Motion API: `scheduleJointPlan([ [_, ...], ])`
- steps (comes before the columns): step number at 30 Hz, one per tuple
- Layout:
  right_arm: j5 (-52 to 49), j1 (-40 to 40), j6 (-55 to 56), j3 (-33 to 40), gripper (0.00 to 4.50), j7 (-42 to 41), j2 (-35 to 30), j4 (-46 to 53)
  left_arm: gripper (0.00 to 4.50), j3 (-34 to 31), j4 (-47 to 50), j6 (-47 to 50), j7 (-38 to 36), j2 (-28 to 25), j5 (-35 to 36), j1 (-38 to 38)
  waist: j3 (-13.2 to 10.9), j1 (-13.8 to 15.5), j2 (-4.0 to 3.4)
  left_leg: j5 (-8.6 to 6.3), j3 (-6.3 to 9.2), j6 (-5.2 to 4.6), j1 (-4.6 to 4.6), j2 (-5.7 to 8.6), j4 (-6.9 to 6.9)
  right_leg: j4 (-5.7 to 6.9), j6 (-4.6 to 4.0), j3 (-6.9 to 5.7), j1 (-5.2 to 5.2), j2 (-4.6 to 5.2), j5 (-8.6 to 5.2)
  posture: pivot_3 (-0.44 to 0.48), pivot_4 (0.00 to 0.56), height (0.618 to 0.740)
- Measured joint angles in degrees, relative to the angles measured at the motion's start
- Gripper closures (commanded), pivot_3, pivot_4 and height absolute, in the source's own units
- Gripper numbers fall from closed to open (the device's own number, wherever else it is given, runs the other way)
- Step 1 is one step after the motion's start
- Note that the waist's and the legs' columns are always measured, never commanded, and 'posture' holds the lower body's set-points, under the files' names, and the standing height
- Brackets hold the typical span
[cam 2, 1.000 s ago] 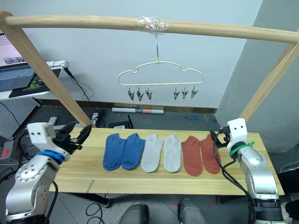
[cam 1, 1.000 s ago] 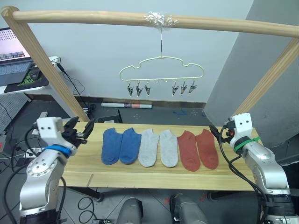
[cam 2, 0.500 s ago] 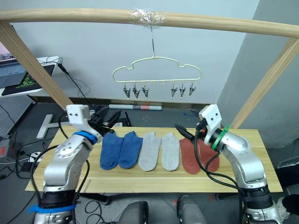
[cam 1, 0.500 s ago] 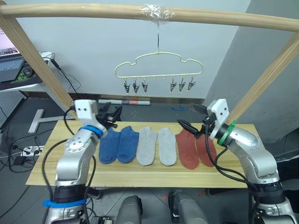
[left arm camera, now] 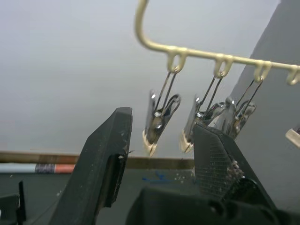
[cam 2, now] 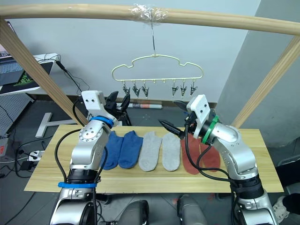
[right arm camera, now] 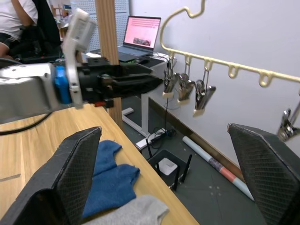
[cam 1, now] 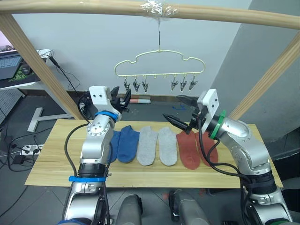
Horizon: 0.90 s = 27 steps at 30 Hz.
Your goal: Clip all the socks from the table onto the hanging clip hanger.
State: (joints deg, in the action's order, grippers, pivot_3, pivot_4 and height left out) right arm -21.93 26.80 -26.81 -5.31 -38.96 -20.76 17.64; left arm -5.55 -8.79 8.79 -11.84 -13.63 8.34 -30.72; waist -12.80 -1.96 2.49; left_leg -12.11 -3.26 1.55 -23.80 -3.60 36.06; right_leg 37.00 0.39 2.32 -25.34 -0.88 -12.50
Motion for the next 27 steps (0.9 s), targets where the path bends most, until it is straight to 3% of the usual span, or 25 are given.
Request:
scheduleJointPlan([
  [27,-2.35,3.63,-3.59,0.96,0.0,0.76,0.57,-0.55,2.15,0.03,-13.67,-8.84,4.84,1.1,-3.83,-8.59,-1.79,-1.18,0.03,0.0,0.03,0.0,-0.09,-0.02,-0.01,0.01,0.04,-0.01,-0.05,0.03,0.01,-0.12,0.287,0.74],
])
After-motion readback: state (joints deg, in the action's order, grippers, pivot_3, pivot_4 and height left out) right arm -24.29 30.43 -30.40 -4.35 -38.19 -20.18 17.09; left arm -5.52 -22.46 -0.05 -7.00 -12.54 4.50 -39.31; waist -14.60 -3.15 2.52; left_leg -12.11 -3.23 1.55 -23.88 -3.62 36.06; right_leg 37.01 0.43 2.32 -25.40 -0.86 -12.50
